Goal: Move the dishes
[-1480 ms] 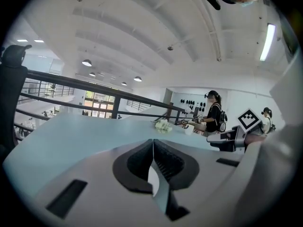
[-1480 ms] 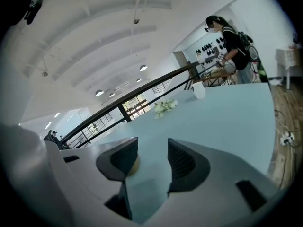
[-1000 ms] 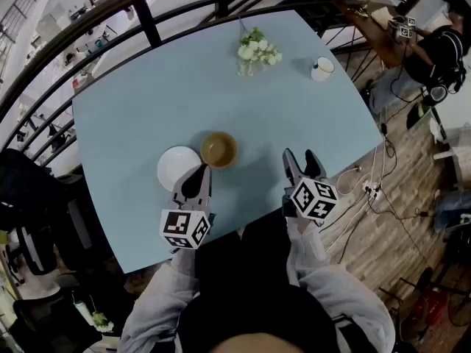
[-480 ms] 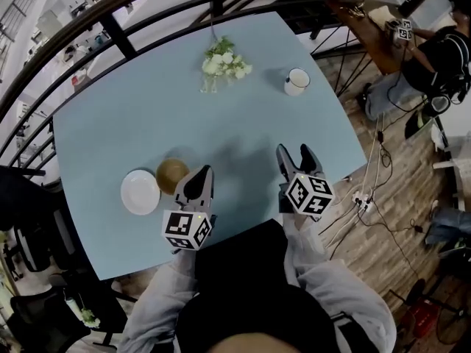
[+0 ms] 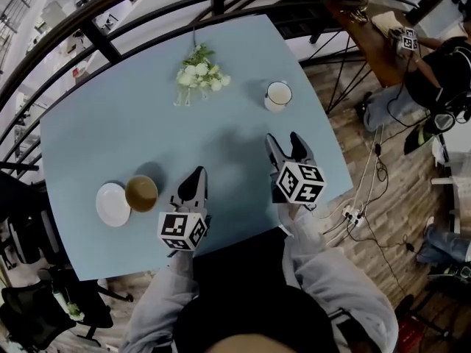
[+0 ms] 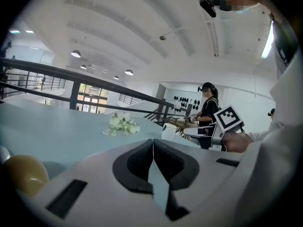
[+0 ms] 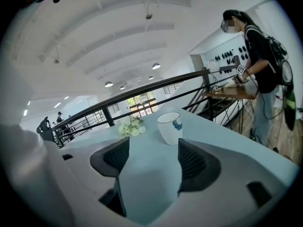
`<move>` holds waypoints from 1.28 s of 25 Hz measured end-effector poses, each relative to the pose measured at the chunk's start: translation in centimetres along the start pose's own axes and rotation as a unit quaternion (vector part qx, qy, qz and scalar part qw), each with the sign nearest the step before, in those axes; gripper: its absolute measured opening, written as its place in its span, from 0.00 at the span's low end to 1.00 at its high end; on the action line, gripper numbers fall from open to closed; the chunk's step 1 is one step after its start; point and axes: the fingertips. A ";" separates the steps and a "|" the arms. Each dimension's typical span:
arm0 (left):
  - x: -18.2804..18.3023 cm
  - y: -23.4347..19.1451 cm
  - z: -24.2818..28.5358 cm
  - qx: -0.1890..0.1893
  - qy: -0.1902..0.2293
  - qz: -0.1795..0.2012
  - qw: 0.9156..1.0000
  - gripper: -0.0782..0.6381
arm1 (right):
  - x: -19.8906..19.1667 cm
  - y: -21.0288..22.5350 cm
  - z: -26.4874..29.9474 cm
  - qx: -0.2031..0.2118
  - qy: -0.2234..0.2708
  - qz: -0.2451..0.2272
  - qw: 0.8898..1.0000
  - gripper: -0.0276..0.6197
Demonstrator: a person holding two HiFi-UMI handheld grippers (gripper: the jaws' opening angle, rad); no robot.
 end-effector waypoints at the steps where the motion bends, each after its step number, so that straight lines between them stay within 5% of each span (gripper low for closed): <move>1: -0.2 0.3 0.5 0.003 -0.003 0.000 1.000 0.13 | 0.2 0.6 0.7 0.000 -0.003 -0.002 1.000 0.55; 22: -3.9 -1.5 3.9 0.071 -0.088 0.001 0.994 0.13 | 3.0 7.9 13.6 -0.082 0.001 -0.065 0.995 0.70; 32: -3.7 -2.9 4.8 0.088 -0.085 -0.007 0.992 0.13 | 4.2 8.4 14.8 -0.088 0.013 -0.099 0.991 0.72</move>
Point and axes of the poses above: the fingertips, and each gripper's own axes: z forward along the fingers, y to its right, x out of its top, and after that the axes turned 12 degrees about x, right-handed
